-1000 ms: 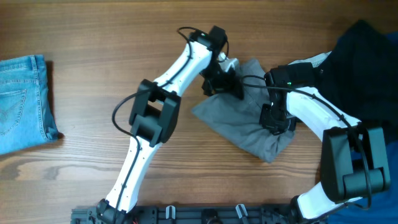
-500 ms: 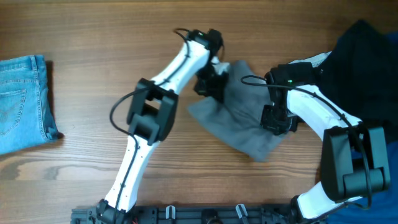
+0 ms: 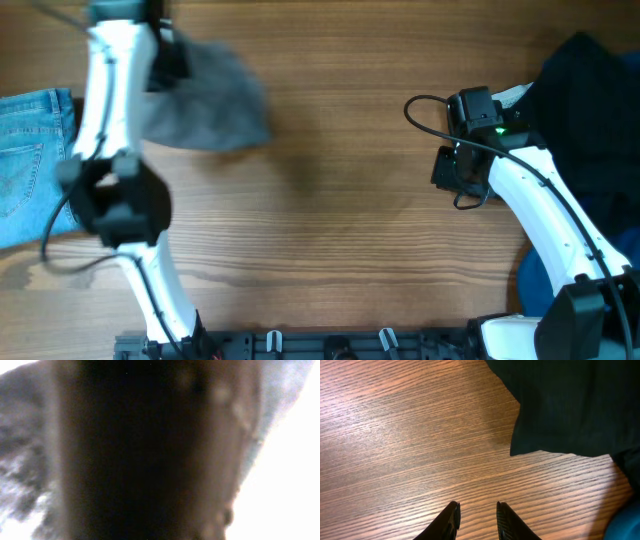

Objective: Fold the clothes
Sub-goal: 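Carry the grey shorts leftward with the left gripper onto the jeans pile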

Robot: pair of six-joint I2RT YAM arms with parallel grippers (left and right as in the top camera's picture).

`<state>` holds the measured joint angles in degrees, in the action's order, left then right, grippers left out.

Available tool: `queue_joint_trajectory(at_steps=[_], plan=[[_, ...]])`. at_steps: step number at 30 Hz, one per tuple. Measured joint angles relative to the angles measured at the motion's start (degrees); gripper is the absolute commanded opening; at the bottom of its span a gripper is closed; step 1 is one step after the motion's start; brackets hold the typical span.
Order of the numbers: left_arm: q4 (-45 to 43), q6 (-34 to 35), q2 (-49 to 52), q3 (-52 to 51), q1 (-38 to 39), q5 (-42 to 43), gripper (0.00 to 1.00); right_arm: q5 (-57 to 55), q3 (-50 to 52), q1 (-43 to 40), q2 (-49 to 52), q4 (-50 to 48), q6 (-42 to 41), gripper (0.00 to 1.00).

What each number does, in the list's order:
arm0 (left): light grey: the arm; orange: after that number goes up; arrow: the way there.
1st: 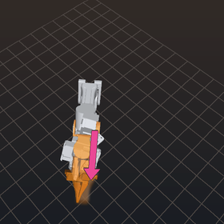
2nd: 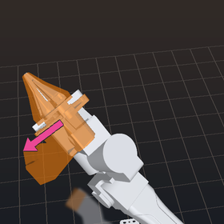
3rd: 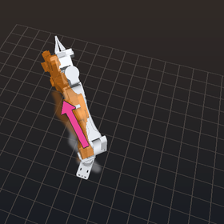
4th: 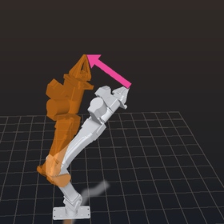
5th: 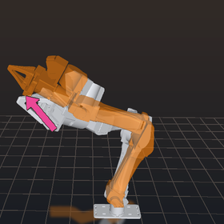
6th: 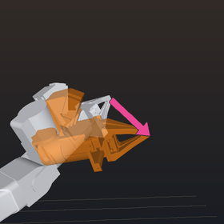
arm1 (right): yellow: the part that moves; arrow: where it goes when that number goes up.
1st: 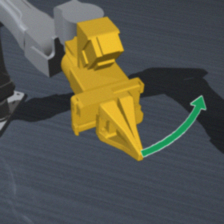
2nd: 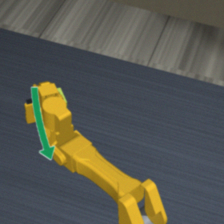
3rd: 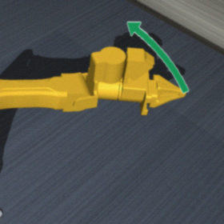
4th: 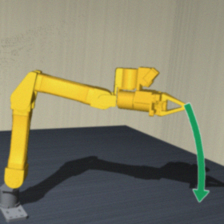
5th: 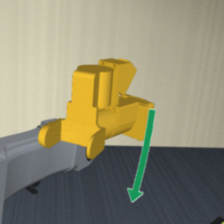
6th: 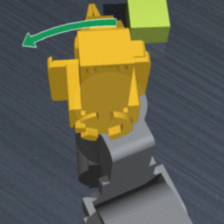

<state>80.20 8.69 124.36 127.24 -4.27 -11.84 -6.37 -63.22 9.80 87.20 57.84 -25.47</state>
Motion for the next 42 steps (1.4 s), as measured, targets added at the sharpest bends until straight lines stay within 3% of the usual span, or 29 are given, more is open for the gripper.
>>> queue_joint_trajectory(at_steps=[5,15,29,36,42], plan=[[-2.47,-1.79,-6.25,0.0,-7.37,-4.83,0.04,-0.11,0.0,0.0,0.0,1.07,0.0,0.3],[-6.64,-4.57,-6.82,-0.11,-18.82,-5.35,0.04,-0.11,0.0,0.0,0.0,1.84,0.0,0.3],[-17.22,-11.76,-6.82,-0.11,-17.16,12.48,0.04,-0.11,0.0,0.0,0.0,2.84,-0.02,0.31],[-18.18,-15.56,-6.82,-0.11,-15.37,15.32,0.04,-0.11,0.0,0.0,0.0,3.06,-0.02,0.31],[-14.58,-19.78,-6.82,-0.11,-19.26,15.65,0.04,-0.11,0.0,0.0,0.0,4.81,-0.02,0.31]])
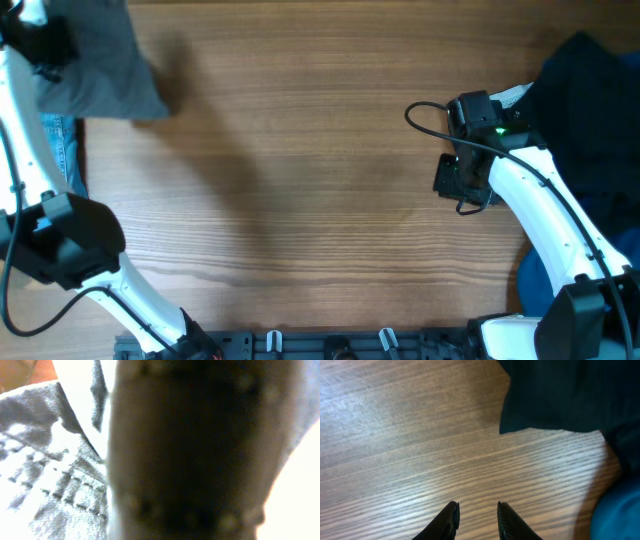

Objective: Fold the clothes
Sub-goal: 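Carry the grey shorts leftward with the left gripper onto the jeans pile, then open the left gripper and lift it away from the placed shorts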

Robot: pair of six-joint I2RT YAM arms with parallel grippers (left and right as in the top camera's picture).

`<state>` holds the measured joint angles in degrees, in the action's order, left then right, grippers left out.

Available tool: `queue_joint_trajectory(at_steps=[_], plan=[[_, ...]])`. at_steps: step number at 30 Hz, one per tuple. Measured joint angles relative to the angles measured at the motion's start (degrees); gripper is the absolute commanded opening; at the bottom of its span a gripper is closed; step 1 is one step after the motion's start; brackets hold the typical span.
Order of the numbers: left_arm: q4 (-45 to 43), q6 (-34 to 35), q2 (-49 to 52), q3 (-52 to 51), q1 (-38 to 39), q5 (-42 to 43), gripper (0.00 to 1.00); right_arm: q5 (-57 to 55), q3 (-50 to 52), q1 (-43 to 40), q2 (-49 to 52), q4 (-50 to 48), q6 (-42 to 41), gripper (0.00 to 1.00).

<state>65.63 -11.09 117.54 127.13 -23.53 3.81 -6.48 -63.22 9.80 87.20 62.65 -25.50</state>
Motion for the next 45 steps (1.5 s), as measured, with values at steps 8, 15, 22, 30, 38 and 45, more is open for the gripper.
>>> queue_joint_trajectory(at_steps=[8,15,22,30,38,45], plan=[[1.33,-1.33,0.63,0.0,-8.81,-0.02,0.08,0.0,0.0,0.0,0.0,1.25,0.0,0.31],[1.75,-0.55,3.85,0.0,-13.9,-0.04,0.2,0.0,0.0,0.0,0.0,1.73,0.0,0.31],[2.75,0.57,4.48,0.0,-17.14,-0.02,0.25,0.0,0.0,0.0,0.0,2.38,0.0,0.31],[2.75,6.86,4.48,0.0,-22.6,0.0,0.91,0.0,0.0,0.0,0.0,2.51,0.0,0.32],[2.75,10.23,4.48,0.0,-24.39,1.53,1.0,0.0,0.0,0.0,0.0,2.51,0.0,0.34],[3.34,10.99,4.48,0.0,-23.58,13.79,1.0,0.57,0.0,0.0,0.0,-0.11,0.0,0.39]])
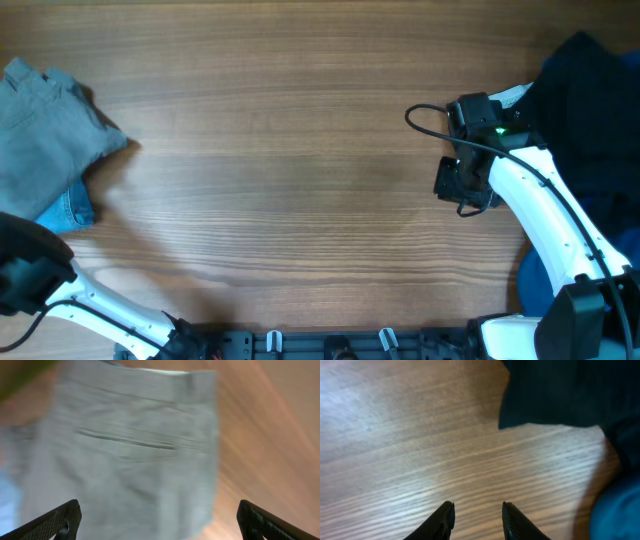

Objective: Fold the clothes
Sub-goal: 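Open the left gripper and lift it away from the placed shorts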

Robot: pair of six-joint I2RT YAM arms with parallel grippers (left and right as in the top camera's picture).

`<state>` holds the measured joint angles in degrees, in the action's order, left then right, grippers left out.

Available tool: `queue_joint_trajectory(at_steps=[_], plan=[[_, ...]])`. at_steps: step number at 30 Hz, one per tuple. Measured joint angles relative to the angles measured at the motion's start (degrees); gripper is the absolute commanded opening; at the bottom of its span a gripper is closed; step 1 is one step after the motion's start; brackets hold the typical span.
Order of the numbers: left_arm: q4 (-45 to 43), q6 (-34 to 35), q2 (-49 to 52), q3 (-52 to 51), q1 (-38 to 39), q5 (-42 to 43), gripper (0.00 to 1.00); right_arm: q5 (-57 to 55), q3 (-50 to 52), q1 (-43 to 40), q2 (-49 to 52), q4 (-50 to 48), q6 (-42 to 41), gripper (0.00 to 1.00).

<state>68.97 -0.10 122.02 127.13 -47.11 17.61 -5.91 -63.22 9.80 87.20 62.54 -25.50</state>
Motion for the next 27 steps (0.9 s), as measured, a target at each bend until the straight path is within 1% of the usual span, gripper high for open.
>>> queue_joint_trajectory(at_steps=[2,6,11,15,18,19,20,21,22,23,24,27], plan=[[0.46,0.04,0.0,0.0,1.11,2.1,1.0,1.99,0.0,0.0,0.0,-2.69,0.0,0.43],[1.16,0.24,0.0,0.0,6.19,4.48,1.0,6.67,0.0,0.0,0.0,-7.61,0.0,0.46],[2.73,0.31,0.0,0.0,16.79,5.51,1.0,14.14,-0.02,0.0,0.0,-14.23,0.0,0.56],[5.22,0.33,0.09,0.0,26.62,5.44,1.0,17.86,-0.02,0.0,0.0,-17.27,-0.02,0.63],[7.85,0.44,0.9,0.0,35.1,3.15,1.0,19.39,-0.02,0.0,0.0,-18.97,0.09,0.71],[9.14,0.44,1.57,0.02,38.12,2.1,1.0,19.67,-0.02,0.0,0.0,-19.15,0.22,0.76],[10.34,0.46,2.14,0.02,40.24,1.18,1.0,19.91,-0.02,0.0,0.0,-19.15,0.46,0.85],[12.33,0.46,3.06,0.02,43.06,-0.04,1.0,20.09,-0.02,0.0,0.0,-19.15,1.62,0.91],[14.03,0.46,3.82,0.0,45.09,-1.22,1.0,20.24,-0.02,0.0,0.0,-19.12,2.51,0.93],[14.95,0.44,4.26,0.0,46.21,-1.99,1.0,20.46,-0.02,0.0,0.0,-18.91,3.48,0.98],[17.75,0.44,5.64,0.0,49.81,-4.24,1.0,20.5,-0.02,0.0,0.0,-18.6,4.35,0.99],[22.62,0.46,6.69,0.0,53.7,-6.97,1.0,20.5,-0.02,0.0,0.0,-16.35,7.3,1.0]])
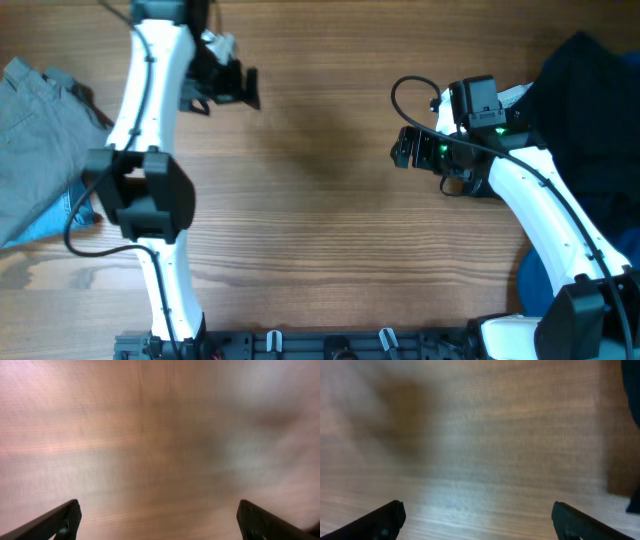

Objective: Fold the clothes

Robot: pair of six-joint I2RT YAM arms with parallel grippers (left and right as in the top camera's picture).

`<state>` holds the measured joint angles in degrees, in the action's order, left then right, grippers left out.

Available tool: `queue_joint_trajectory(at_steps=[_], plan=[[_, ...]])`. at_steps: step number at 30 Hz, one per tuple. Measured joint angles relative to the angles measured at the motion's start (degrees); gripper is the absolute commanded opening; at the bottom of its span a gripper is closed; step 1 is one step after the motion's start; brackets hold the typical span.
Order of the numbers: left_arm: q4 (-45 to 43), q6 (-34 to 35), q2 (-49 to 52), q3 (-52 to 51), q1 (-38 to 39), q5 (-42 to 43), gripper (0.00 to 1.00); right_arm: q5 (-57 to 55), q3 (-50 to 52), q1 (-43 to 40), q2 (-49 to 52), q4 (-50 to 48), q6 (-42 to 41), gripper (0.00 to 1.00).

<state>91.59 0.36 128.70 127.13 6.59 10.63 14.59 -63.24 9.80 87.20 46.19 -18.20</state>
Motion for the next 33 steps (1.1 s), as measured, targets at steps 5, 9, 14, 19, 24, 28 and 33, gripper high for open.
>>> queue_joint_trajectory(at_steps=[5,9,14,19,24,28,33], plan=[[4.66,0.09,0.02,0.0,2.71,-3.08,1.0,0.02,0.0,0.0,0.0,5.2,1.81,1.0],[4.81,1.49,0.02,0.0,1.57,-4.35,1.0,0.0,0.0,0.0,0.0,10.95,1.88,1.0],[4.76,2.23,-0.72,-2.4,-0.07,-4.87,1.0,0.0,0.0,0.0,0.0,17.81,2.03,0.99],[4.61,2.58,-4.76,-12.92,-1.38,-5.05,1.0,-0.07,0.0,0.0,-0.2,19.8,2.05,1.0],[-0.66,2.75,-12.2,-25.2,-3.87,-5.05,1.0,-1.88,0.02,0.0,-5.07,15.76,1.9,1.0],[-9.4,2.99,-22.38,-35.36,-6.05,-5.03,1.0,-5.11,-0.04,0.0,-13.25,12.22,1.77,1.0],[-19.85,3.52,-39.1,-46.03,-6.51,-4.79,1.0,-8.9,-0.09,0.0,-20.41,10.29,1.79,1.0]])
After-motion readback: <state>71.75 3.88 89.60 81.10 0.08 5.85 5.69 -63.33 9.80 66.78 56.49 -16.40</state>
